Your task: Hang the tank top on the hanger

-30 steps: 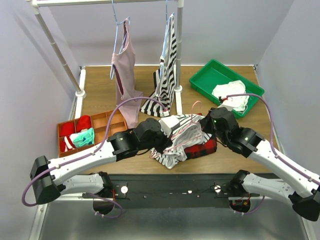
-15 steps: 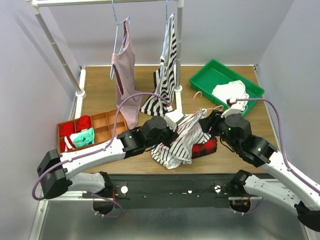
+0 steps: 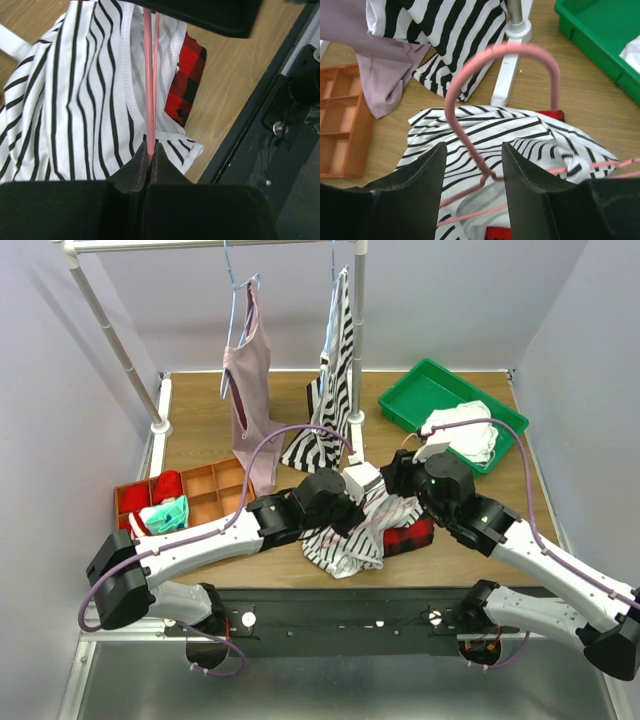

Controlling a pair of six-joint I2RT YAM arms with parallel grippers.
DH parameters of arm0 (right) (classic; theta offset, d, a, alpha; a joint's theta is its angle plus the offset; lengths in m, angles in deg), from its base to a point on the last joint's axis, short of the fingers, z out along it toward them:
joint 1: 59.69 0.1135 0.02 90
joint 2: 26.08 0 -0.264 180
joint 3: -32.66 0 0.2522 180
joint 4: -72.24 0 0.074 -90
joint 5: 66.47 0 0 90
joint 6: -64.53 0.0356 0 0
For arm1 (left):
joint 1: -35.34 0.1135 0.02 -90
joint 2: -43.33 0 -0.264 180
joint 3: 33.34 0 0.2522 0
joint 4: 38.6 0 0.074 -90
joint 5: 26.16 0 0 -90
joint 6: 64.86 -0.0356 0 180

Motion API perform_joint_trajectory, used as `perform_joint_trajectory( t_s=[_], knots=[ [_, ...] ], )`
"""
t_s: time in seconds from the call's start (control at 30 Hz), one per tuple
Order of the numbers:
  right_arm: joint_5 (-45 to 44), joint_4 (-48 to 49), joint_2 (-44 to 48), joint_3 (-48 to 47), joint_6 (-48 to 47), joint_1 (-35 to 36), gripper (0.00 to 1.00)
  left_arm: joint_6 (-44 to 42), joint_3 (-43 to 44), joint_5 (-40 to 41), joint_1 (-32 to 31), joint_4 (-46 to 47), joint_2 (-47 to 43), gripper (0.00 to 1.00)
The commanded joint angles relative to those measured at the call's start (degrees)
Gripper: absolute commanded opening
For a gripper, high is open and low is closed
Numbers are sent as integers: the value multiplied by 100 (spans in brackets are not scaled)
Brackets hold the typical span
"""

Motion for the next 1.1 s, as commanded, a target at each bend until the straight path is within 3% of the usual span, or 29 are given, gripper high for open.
perform_joint_trajectory(
  t_s=[0.0, 0.1, 0.13, 0.27, 0.3, 0.43, 0.53, 0.73, 0.9, 1.07],
  knots=[
    [-495, 442, -45, 0, -444, -6, 55, -70, 179, -518, -18, 57, 117, 0],
    [-531, 477, -142, 70, -384, -6, 41, -61, 206, -588, -18, 57, 187, 0],
    [-583, 477, -177, 96, -366, 3, 27, -61, 206, -606, -18, 66, 196, 0],
    [-777, 442, -168, 246, -252, 3, 2, 26, 206, -509, -18, 145, 223, 1],
    [-820, 433, -151, 316, -225, 3, 1, 35, 214, -509, -18, 154, 249, 3],
    [-1057, 416, -89, 439, -164, -6, 1, 167, 250, -352, -18, 206, 284, 41],
    [-1216, 372, -89, 501, -137, 3, 1, 343, 241, -141, -18, 119, 110, 55],
    [-1470, 231, -273, 475, 12, 3, 1, 650, 48, 133, -18, -347, -882, 71],
    [-1603, 178, -352, 448, 100, 12, 1, 686, -181, -771, -35, -979, -1333, 70],
    [-1708, 117, -405, 430, 135, 12, 1, 984, -619, -317, -841, -1271, -1342, 66]
  ],
)
